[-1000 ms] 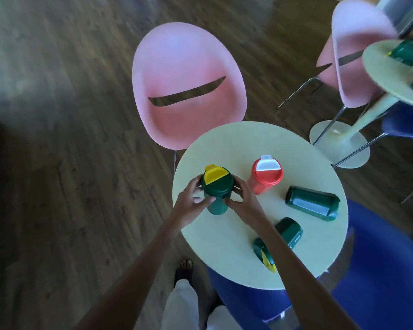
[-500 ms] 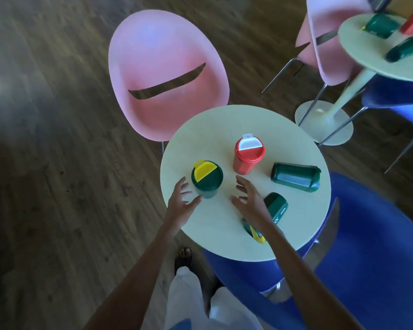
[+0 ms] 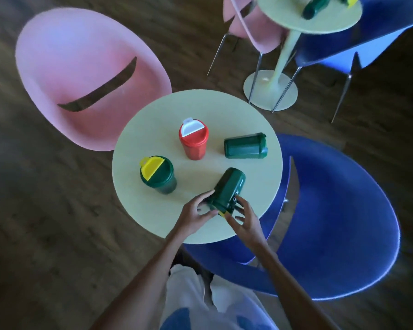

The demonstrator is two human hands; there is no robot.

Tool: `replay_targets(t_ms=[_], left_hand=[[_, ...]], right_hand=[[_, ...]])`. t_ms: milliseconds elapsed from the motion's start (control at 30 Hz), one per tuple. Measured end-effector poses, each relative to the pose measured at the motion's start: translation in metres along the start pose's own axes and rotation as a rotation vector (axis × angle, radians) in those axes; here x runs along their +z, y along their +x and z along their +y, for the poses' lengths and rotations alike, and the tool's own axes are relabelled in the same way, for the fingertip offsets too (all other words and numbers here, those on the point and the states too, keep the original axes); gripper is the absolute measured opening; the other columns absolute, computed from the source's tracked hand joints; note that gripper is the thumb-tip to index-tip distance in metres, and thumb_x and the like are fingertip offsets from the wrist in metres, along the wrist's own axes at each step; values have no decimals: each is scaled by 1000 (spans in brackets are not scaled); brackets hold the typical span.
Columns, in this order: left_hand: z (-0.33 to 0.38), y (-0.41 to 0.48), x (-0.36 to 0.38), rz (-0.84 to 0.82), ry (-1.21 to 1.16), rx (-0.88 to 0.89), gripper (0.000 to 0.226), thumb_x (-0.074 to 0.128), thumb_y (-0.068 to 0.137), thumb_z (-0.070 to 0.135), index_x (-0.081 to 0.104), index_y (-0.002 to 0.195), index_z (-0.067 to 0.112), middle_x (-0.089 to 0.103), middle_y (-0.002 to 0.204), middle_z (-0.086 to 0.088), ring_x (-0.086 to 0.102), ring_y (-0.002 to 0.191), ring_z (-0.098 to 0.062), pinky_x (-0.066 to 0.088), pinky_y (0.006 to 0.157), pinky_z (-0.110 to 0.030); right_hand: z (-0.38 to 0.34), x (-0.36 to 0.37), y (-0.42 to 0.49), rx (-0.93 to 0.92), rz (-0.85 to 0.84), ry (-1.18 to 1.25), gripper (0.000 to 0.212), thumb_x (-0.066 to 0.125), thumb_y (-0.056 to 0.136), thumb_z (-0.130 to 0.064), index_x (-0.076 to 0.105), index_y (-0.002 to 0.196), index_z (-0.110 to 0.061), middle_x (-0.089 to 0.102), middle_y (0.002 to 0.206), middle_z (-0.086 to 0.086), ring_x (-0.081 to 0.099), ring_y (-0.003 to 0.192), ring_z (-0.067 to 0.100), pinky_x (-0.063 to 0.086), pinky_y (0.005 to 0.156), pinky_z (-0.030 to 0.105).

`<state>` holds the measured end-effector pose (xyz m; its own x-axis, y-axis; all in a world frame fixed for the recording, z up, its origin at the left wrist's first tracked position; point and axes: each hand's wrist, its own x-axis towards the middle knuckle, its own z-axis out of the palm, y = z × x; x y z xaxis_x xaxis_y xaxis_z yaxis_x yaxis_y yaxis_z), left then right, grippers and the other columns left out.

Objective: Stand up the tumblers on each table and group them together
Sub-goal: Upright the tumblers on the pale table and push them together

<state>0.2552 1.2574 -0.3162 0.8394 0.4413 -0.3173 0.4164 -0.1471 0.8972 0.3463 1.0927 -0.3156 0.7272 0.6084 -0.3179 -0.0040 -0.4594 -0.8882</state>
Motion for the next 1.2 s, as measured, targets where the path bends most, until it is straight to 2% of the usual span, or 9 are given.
replay_targets(t_ms=[133,333,433,500,567,733,900,1067,1200], left_hand=[[0,0,3,33,-33,-26,57,76,76,30,52,128,35,57,127,9,55,106,8,45,85,-8],[21,2,5,111,-60,-12,51,79,74,29,62,121,26,69,109,-2,68,94,-9,55,85,-26],[44,10,0,164,-5,52,40,75,78,30,67,115,17,74,89,-5,71,75,-10,58,75,-32],[59,12,-3,156,-19,63,40,73,81,29,66,116,12,73,77,-7,71,65,-9,59,66,-28],[70,13,-7,165,-31,65,39,71,83,28,65,118,12,72,71,-9,70,61,-9,56,60,-21],[74,16,-11,166,-32,59,45,69,84,32,59,126,20,72,68,-4,72,66,-12,58,70,-31],[77,23,-15,137,9,0,46,69,85,28,57,128,18,74,73,-7,71,65,-8,58,69,-27],[73,35,-19,75,68,-14,48,69,83,33,56,128,23,72,71,-1,71,72,-11,57,77,-34],[79,46,-30,78,248,38,40,67,82,41,62,118,25,68,73,2,66,75,-11,53,74,-30]], right_hand=[[0,-2,-1,35,-1,62,63,68,85,-25,37,140,-23,56,134,2,59,115,10,54,91,31],[-11,-7,-5,-41,70,22,58,65,87,-20,41,140,-22,59,129,0,62,108,10,54,89,31],[-33,-24,1,-68,124,47,49,62,89,-17,47,134,-24,62,120,-6,62,101,8,50,78,14],[-46,-37,7,-72,129,48,44,61,89,-20,49,132,-26,62,114,-11,61,95,3,47,73,9],[-56,-46,12,-73,116,38,40,62,90,-24,51,128,-27,63,111,-12,62,92,2,49,74,13],[-64,-50,29,-26,98,40,36,58,91,-30,52,125,-19,65,110,-1,64,83,6,51,67,25],[-63,-43,44,65,85,16,39,55,93,-31,50,128,-15,65,104,6,60,69,6,46,54,17],[-61,-37,48,111,119,38,40,53,94,-33,49,129,-15,65,106,8,63,73,11,48,60,26],[-65,-40,49,147,96,46,35,51,95,-33,51,126,-17,64,101,0,62,75,5,46,64,22]])
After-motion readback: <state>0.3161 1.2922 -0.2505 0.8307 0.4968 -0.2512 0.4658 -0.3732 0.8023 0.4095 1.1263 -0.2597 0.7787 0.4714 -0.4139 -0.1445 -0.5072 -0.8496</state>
